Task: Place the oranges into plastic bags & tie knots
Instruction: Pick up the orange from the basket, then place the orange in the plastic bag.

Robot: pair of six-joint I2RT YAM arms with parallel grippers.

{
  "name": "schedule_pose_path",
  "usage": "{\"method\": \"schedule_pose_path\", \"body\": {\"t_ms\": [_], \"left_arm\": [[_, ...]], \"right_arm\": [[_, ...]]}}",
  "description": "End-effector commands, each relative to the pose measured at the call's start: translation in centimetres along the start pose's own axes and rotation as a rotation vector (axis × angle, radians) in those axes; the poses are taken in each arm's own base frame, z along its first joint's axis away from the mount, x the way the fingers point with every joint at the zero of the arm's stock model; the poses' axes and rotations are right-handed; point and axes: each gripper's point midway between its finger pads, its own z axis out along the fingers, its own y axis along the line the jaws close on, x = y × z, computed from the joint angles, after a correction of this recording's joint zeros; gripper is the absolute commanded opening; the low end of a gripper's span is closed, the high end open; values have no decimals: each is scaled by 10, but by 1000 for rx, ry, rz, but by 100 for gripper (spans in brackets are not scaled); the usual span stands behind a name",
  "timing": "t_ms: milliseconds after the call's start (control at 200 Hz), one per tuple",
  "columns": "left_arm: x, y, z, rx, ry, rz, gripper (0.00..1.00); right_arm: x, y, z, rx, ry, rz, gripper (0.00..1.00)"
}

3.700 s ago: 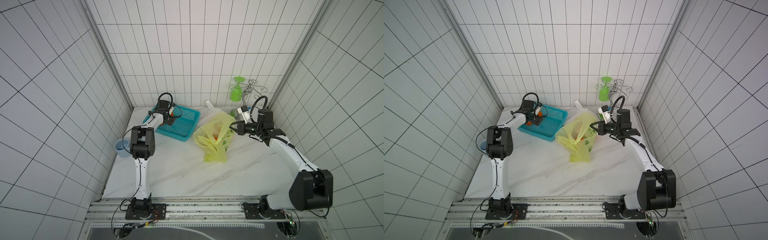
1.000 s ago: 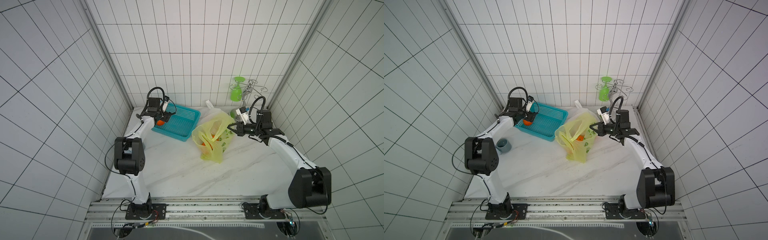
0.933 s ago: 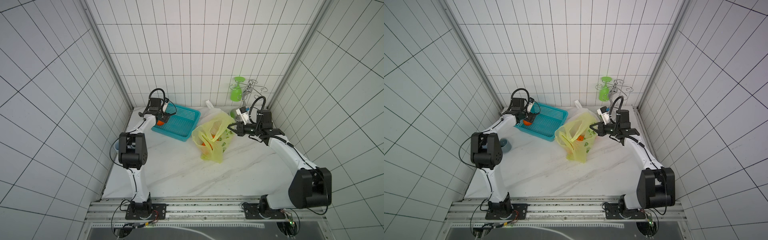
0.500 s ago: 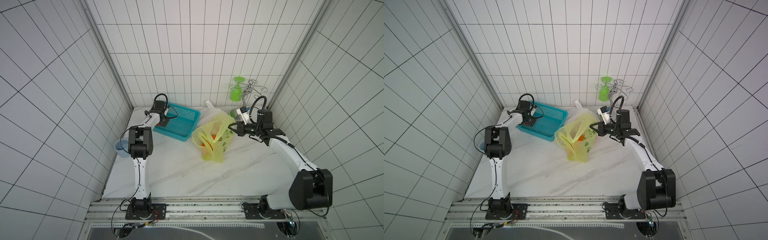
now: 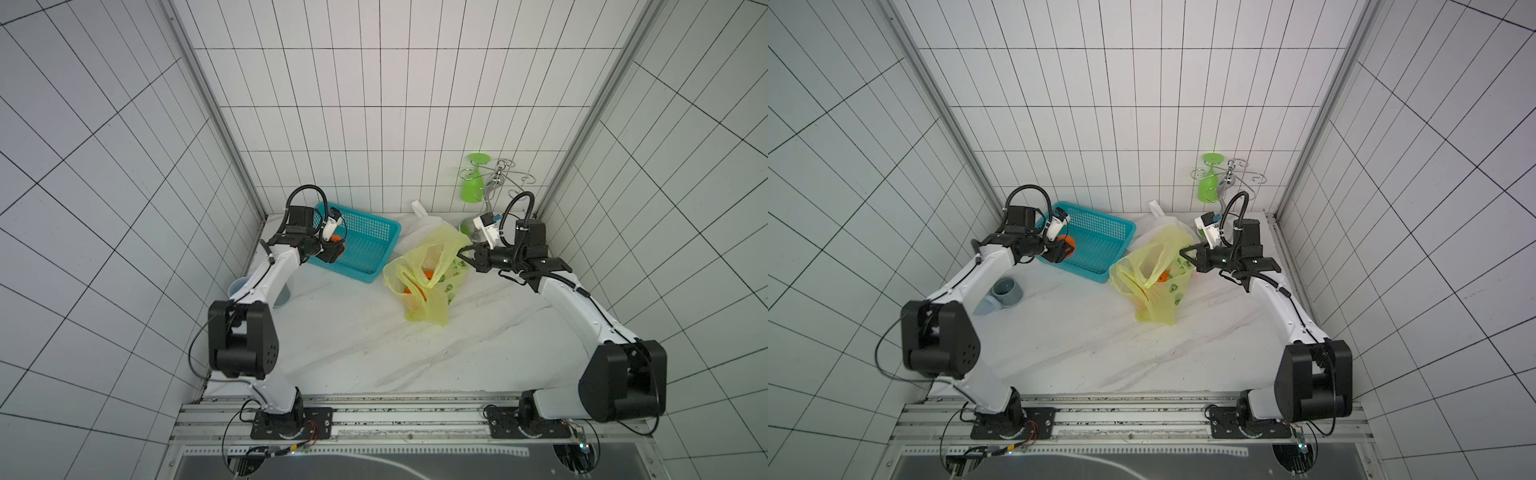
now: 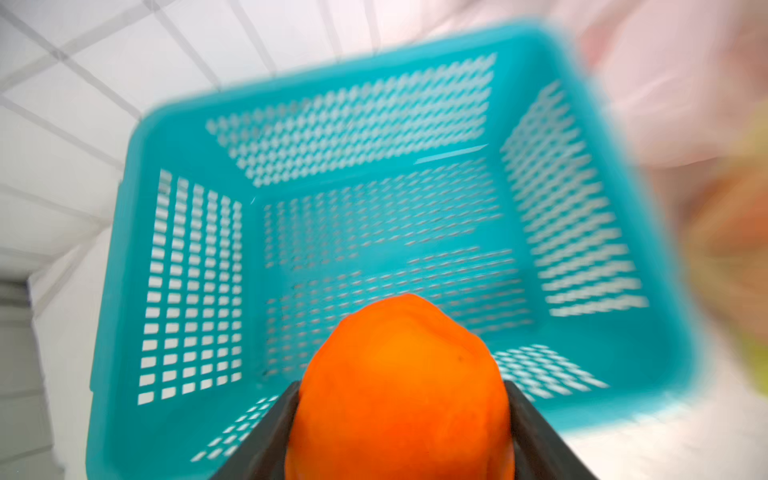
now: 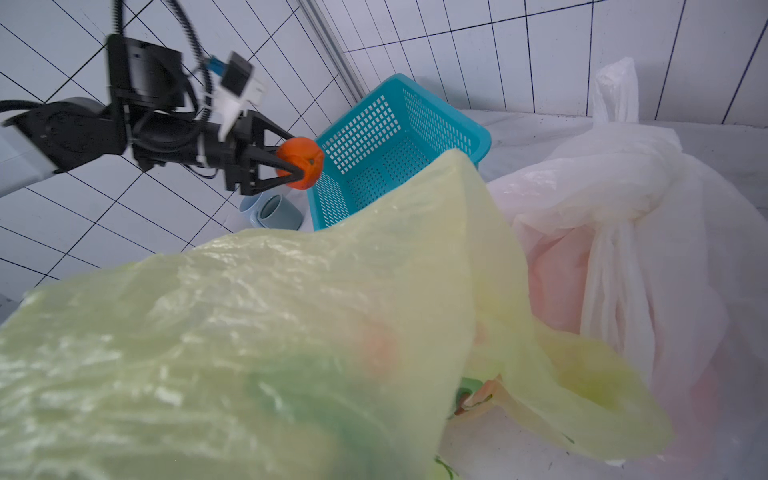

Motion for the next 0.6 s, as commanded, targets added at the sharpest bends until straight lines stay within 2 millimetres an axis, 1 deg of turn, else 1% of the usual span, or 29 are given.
{"method": "schedule_pose_path", "body": {"t_ms": [0, 95, 145, 205, 325, 400, 525, 595], "left_arm": [[-20, -95, -32, 346, -183, 17, 55], [-21, -151, -40, 452, -184, 86, 55], [-24, -173, -39, 495, -190, 98, 55], [-28, -192, -30, 512, -191, 116, 54], [-35, -224, -4, 536, -170, 154, 53], [-47, -239, 12, 538, -181, 163, 53], [-73, -254, 39, 464, -222, 186, 58], [-80, -265, 54, 431, -259, 196, 63]], "right_arm": [[8, 3, -3, -10, 1, 3, 0], [6, 4, -2, -21, 3, 10, 0], [6, 4, -2, -26, 6, 14, 0], [7, 5, -1, -40, 12, 22, 0], [8, 8, 2, -60, 20, 33, 0], [11, 10, 5, -68, 30, 33, 0], [17, 13, 10, -80, 47, 31, 0], [19, 12, 11, -83, 51, 31, 0]]}}
